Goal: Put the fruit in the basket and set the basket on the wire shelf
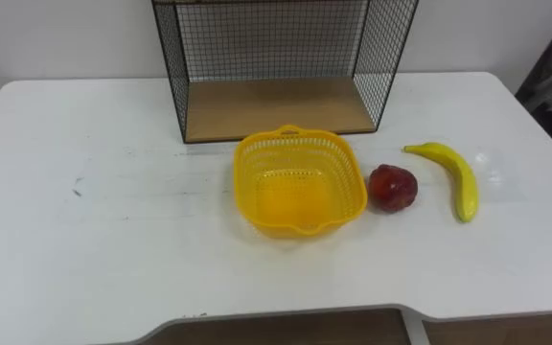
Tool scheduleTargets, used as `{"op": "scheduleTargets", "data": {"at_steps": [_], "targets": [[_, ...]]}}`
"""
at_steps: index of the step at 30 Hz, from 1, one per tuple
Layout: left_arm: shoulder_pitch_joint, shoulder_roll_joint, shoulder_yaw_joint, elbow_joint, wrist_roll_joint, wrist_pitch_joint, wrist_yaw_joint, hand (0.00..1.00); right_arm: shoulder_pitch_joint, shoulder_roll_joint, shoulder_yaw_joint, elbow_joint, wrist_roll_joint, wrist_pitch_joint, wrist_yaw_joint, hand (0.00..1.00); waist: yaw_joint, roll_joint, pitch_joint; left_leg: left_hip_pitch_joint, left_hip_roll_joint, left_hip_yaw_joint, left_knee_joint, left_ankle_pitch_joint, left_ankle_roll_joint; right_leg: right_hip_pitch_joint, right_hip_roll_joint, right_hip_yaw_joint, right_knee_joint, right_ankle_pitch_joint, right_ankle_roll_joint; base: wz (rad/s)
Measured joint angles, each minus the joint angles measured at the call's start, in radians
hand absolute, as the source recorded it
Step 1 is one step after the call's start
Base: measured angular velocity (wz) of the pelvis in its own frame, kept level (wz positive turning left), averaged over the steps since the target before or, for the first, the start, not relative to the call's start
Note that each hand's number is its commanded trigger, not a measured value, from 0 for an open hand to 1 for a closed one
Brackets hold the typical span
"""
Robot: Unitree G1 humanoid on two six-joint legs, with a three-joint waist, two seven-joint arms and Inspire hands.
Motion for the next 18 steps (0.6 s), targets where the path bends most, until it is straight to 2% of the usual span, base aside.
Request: {"op": "scheduleTargets", "data": {"at_steps": [18], "targets": [[0.002,-0.004,0.0,0.004,-0.005,0.008,-0.011,0.0,0.005,0.002,-0.004,0.008,0.034,0.012,-0.005,0.0,-0.002,-0.003,0.001,0.015,-0.001,0.0,-0.002,0.0,0.0,0.014,0.0,0.005,-0.001,0.0,0.0,0.0]]}}
